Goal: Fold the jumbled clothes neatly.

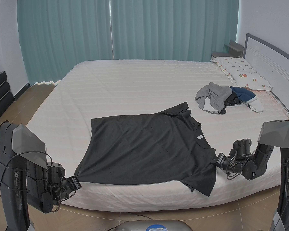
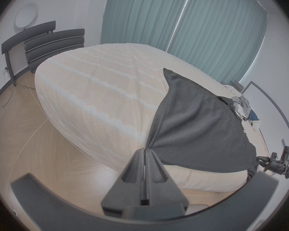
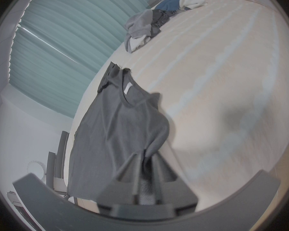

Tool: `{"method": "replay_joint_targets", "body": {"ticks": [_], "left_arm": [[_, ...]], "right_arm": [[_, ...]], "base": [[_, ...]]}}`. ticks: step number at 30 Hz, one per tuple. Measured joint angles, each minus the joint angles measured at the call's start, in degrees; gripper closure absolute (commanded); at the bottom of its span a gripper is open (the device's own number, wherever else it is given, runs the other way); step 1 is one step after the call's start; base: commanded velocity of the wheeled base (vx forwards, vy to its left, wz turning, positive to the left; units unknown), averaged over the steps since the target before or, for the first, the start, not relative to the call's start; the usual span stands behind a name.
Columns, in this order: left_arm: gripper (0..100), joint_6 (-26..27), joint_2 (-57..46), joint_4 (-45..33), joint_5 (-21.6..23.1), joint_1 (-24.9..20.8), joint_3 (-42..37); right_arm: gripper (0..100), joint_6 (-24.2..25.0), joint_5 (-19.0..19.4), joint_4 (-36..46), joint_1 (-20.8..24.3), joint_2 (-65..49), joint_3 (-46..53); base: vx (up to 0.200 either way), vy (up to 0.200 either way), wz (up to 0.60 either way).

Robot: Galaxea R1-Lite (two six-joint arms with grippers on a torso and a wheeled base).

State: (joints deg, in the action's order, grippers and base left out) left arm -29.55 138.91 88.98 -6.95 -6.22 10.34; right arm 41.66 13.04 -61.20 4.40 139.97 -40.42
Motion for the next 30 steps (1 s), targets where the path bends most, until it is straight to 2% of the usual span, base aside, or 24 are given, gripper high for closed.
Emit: {"method": "replay_joint_targets", "body": {"ticks": [7,14,15,26,30], "left_arm": [[100,-0.2,0.5,0.0,0.2,0.0,0.4],[100,-0.3,2.1,0.0,0.3,-0.2,1.3],[100,-0.4,2.5,0.0,0.3,-0.3,1.4],[100,-0.4,4.5,0.0,0.3,-0.3,2.6],[100,-0.4,4.4,0.0,0.2,-0.1,2.8]], "right_arm": [[100,0.4,0.7,4.2,-1.5,0.2,-9.4],[100,2.4,1.8,3.1,-1.8,1.6,-12.0],[0,2.4,1.8,3.1,-1.8,1.7,-12.4],[0,2.0,3.0,2.7,-2.6,1.4,-11.5],[0,0.9,4.9,3.0,-3.8,-0.9,-7.9]], "base": [[0.000,0.000,0.00],[0.000,0.000,0.00],[0.000,0.000,0.00],[0.000,0.000,0.00],[0.000,0.000,0.00]]}}
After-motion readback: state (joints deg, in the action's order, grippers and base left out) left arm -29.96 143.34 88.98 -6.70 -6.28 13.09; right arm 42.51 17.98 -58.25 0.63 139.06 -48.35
